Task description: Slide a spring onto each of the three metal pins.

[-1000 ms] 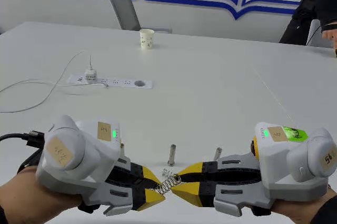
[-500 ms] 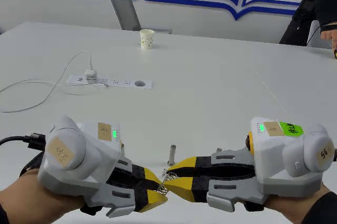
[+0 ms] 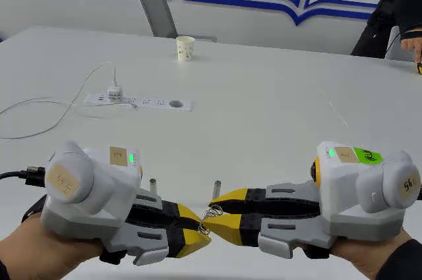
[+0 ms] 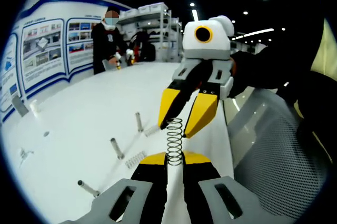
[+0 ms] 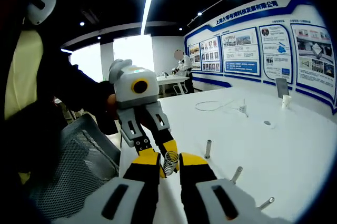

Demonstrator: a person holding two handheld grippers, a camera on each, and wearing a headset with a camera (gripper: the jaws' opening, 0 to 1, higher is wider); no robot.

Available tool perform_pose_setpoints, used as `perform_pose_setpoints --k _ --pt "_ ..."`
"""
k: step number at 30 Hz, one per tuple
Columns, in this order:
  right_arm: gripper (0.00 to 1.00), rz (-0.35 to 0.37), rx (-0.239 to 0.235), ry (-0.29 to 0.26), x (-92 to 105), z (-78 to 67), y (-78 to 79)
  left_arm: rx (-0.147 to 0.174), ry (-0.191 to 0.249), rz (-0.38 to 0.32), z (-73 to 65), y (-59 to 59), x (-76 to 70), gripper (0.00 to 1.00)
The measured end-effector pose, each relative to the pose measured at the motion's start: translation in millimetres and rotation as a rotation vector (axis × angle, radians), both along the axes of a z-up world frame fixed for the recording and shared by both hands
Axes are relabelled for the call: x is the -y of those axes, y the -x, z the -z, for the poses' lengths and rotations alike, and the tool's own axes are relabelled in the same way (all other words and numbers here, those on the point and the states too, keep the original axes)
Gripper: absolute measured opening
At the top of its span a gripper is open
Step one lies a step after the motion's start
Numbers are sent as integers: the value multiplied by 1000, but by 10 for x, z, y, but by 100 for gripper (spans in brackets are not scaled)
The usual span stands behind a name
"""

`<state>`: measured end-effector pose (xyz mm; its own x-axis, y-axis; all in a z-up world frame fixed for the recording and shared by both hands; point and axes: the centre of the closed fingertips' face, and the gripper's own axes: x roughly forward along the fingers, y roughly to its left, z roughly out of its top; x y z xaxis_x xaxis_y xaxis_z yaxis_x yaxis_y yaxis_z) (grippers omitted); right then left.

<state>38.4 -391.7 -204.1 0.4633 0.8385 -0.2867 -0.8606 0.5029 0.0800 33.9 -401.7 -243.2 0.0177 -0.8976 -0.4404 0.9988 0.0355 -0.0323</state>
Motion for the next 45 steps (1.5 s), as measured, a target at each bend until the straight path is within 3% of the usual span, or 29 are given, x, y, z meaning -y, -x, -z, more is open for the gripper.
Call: perform_pose_setpoints --k 7,18,25,28,41,45 --pt "12 8 -21 -17 -7 -9 -3 4 -2 0 3 3 7 9" --pt "12 -7 -1 36 -107 -16 -44 -4 -1 -19 4 -29 -17 9" --pt "11 -34 24 98 -205 25 -84 36 -21 -26 44 -85 -52 11" --pt "11 -40 26 100 -223 16 -101 44 -27 -33 59 -104 -70 11" --pt "11 -51 27 94 -332 7 -216 8 -22 -124 110 -228 -330 27" --pt "11 -55 32 94 -351 -4 -250 1 -18 -154 134 -254 -408 38"
